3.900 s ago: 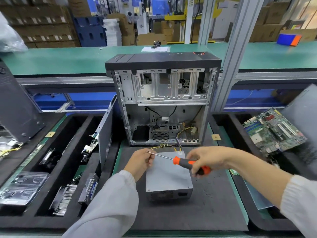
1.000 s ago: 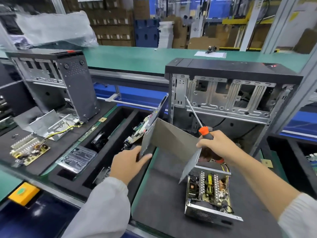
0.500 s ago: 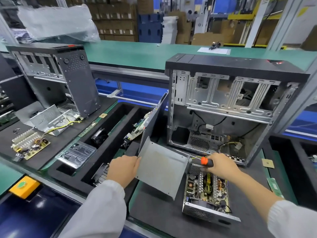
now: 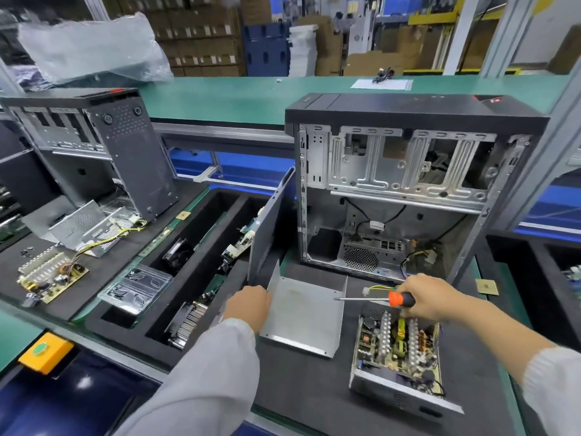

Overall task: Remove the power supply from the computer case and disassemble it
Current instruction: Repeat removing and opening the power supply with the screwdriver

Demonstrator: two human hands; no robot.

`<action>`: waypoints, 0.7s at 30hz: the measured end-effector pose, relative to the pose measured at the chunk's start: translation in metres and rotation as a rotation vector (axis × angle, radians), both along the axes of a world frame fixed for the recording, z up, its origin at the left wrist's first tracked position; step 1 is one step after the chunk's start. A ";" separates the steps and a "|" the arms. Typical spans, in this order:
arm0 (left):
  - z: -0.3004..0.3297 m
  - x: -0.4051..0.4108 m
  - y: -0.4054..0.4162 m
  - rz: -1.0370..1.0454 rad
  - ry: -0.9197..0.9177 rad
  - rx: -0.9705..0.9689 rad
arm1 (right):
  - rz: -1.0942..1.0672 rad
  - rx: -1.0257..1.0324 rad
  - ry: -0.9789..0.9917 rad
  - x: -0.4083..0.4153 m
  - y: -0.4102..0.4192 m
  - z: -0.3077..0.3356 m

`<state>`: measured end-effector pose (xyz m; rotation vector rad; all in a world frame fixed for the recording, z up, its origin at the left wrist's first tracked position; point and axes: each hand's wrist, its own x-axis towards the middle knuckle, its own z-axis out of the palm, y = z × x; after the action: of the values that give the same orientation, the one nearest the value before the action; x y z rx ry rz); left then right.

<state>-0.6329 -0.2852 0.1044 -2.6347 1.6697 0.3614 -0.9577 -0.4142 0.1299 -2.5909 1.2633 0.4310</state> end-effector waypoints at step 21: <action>0.003 -0.030 -0.058 0.104 0.134 -0.106 | -0.223 -0.014 -0.101 -0.037 0.015 -0.001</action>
<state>-0.6629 -0.3434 0.1073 -2.8409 1.6345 0.4737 -0.9948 -0.3995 0.1293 -2.4119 1.5020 0.2474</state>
